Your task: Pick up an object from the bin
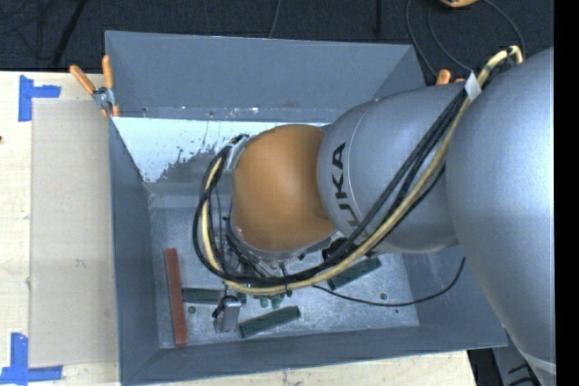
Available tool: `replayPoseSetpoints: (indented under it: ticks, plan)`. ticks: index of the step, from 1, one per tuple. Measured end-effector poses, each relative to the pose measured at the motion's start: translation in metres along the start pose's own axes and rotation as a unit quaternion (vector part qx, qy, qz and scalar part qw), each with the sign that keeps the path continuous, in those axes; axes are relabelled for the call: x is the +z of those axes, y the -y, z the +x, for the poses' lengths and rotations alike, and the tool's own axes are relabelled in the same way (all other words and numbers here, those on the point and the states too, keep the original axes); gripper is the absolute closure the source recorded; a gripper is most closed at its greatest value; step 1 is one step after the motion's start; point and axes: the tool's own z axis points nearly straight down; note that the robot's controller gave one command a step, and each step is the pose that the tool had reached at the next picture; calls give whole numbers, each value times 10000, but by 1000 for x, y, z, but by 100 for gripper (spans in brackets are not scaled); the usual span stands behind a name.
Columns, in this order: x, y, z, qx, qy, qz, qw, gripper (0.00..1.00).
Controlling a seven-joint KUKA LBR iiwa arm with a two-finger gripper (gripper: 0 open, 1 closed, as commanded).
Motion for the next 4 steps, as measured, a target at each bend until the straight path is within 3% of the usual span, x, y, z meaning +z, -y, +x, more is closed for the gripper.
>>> replayPoseSetpoints:
  ticks: [2,3,4]
  plan:
    - [-10,-8,-7,-218,20,3,9998,0]
    - [73,6,7,734,42,-20,9973,100]
    - [73,6,7,736,42,-21,9973,100]
